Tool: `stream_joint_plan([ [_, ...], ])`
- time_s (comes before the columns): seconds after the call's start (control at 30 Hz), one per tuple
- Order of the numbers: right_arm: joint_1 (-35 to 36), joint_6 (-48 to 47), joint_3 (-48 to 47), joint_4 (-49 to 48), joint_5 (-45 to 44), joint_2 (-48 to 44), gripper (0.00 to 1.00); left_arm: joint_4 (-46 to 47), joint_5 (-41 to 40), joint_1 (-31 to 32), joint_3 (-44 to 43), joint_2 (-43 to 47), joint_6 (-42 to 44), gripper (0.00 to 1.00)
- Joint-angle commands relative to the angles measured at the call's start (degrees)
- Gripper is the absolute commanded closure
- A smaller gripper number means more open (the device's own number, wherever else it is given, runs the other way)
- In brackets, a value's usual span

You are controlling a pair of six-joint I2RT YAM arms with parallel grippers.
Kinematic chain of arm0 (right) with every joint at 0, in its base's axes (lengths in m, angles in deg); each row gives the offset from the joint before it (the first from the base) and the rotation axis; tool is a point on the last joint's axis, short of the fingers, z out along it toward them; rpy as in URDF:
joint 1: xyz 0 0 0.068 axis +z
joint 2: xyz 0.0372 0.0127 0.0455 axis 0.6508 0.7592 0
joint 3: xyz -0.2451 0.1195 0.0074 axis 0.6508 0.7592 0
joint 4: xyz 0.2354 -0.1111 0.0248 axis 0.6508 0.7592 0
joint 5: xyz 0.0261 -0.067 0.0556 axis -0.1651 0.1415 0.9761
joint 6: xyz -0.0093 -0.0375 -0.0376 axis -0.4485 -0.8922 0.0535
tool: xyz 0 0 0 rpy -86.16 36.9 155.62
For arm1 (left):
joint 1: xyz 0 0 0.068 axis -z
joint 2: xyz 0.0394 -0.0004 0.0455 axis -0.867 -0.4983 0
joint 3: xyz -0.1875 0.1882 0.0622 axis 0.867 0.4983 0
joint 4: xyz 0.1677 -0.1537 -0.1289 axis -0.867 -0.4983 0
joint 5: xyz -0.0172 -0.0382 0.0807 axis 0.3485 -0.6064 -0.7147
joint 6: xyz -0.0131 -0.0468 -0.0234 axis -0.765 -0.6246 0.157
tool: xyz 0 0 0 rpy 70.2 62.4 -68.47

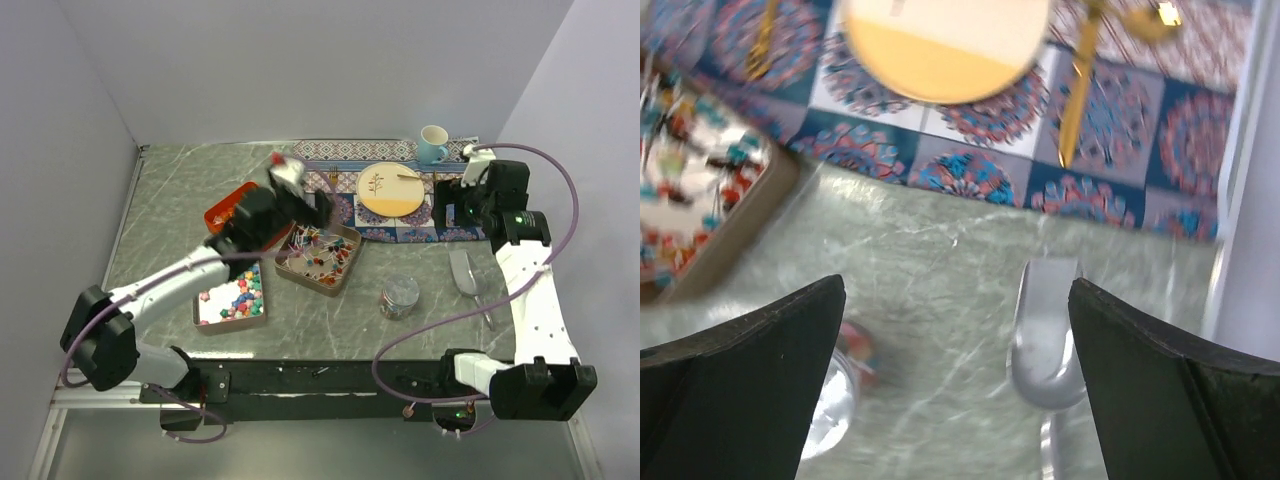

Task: Pack the candies
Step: Reset both arms

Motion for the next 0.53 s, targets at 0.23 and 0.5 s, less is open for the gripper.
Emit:
stream_joint_plan([
  [0.23, -0.80, 15.32, -2.08, -5.30, -13.52, -0.63, 0.00, -20.00, -4.84, -34.26, -14.21, 2.53, 4.20, 0.04],
  [0.5, -0.80, 16.02, 0.99, -6.27, -12.82, -2.74, 0.00, -25.56, -4.58, -43.87, -18.02, 0.40, -0.46, 0.04],
])
